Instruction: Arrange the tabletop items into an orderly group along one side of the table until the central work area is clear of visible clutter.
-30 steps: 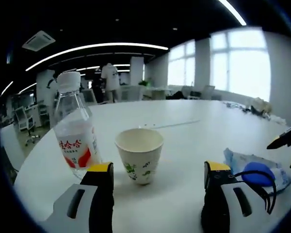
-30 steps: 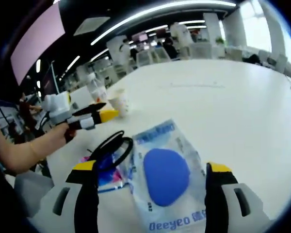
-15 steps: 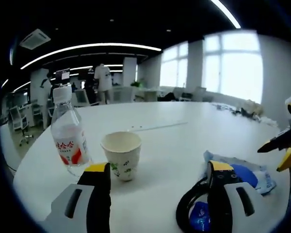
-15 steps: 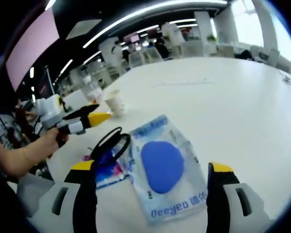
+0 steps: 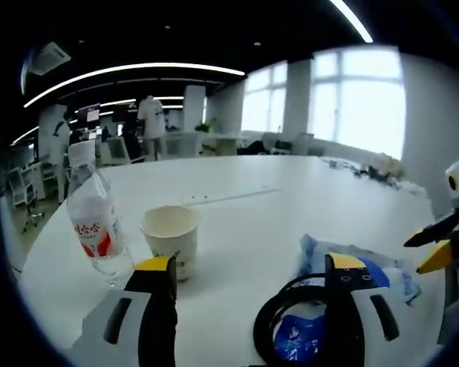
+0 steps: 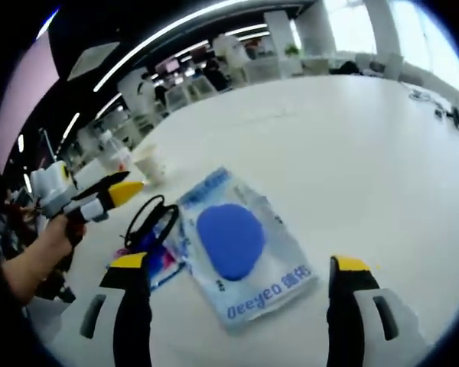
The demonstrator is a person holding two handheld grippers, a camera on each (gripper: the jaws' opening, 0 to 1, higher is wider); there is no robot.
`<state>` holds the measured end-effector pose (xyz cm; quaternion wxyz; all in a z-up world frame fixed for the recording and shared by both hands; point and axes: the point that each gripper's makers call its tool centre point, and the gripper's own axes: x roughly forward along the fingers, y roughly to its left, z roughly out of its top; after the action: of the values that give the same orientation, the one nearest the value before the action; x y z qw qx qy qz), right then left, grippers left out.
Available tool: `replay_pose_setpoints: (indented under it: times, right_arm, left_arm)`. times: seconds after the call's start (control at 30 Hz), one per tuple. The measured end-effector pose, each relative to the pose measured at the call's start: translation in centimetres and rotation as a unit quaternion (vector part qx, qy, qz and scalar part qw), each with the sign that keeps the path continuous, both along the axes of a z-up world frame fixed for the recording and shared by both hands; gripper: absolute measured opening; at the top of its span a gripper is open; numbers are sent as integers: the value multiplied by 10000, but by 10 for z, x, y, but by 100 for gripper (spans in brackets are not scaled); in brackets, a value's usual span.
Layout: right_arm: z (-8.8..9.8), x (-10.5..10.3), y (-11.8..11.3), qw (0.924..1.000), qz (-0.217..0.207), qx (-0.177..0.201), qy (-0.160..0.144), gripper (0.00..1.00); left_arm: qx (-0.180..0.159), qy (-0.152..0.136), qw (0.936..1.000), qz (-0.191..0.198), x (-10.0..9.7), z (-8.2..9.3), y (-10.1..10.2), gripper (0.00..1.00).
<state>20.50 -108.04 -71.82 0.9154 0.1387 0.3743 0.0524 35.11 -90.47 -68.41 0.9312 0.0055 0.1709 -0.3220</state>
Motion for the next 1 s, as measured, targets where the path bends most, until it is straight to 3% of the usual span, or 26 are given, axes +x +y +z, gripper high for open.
replay_pose_setpoints:
  times: [0.3, 0.47, 0.67, 1.0]
  right_arm:
    - [-8, -9, -4, 9989, -429, -128, 101, 92]
    - [-14, -14, -2, 9980, -591, -40, 200, 85]
    - [-26, -21, 0, 9972, -669, -14, 330, 78]
    - [-35, -25, -3, 9948, -893, 96, 477, 64]
  left_arm:
    - [-151, -1, 9997, -170, 8, 5, -22, 74]
    - [-128, 102, 9995, -285, 12, -5, -38, 71]
    - [41, 325, 9975, -632, 9, -20, -60, 65]
    - [418, 629, 9921, -1006, 9, -37, -75, 55]
